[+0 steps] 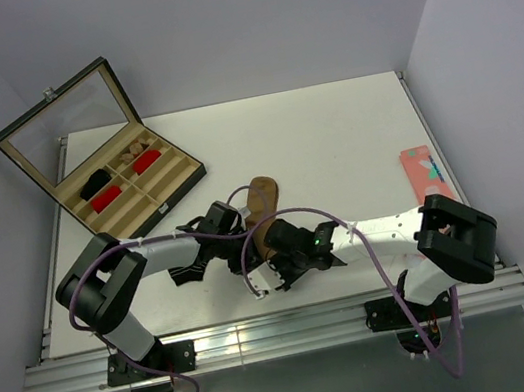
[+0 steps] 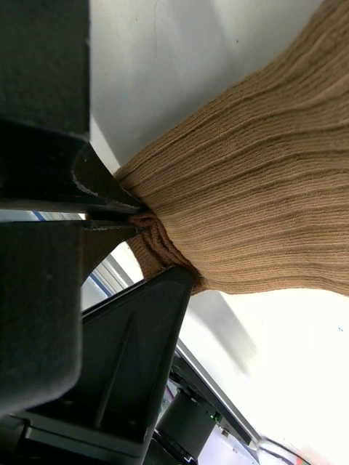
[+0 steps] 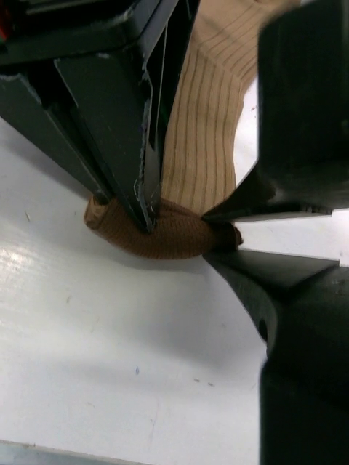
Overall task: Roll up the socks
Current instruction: Roll the sock at the center of the board.
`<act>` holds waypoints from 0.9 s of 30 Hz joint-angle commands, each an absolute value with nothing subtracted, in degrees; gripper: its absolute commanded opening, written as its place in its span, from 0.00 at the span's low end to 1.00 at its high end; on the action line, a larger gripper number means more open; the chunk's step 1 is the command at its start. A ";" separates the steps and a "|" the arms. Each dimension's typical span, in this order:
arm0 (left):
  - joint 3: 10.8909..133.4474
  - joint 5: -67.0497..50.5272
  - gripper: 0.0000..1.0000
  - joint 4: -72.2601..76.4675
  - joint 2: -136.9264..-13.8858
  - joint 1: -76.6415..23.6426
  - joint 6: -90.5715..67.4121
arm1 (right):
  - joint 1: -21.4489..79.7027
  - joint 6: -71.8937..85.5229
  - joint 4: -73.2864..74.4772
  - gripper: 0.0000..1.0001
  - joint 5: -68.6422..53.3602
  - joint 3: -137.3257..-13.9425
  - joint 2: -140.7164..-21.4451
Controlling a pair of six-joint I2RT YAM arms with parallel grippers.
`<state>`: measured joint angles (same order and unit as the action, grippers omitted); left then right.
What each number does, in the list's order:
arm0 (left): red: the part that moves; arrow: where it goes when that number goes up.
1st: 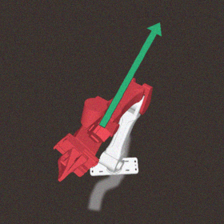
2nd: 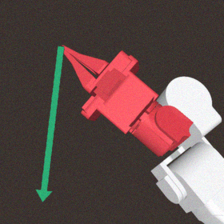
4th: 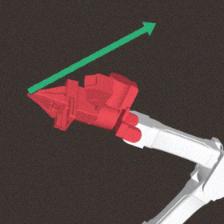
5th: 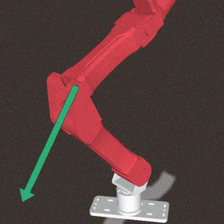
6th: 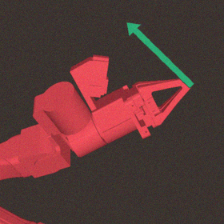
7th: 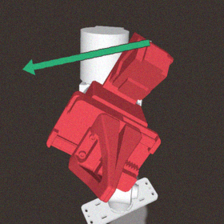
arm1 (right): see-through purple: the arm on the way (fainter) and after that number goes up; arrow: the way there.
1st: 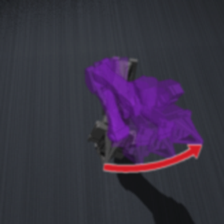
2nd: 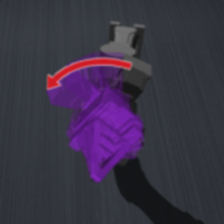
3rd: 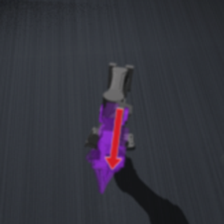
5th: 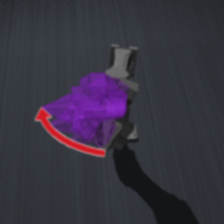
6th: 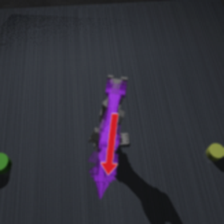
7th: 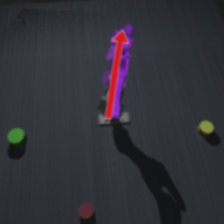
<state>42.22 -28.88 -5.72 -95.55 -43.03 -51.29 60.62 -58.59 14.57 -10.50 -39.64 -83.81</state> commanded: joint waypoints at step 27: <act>31.29 -11.09 0.28 15.29 -82.80 -45.88 -63.11 | 46.06 -56.86 36.90 0.11 -27.59 -53.08 -92.19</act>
<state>31.27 -17.19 10.04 -85.43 -44.77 -62.50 47.48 -55.24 30.41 -23.33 -49.84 -90.50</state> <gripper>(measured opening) 0.279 0.155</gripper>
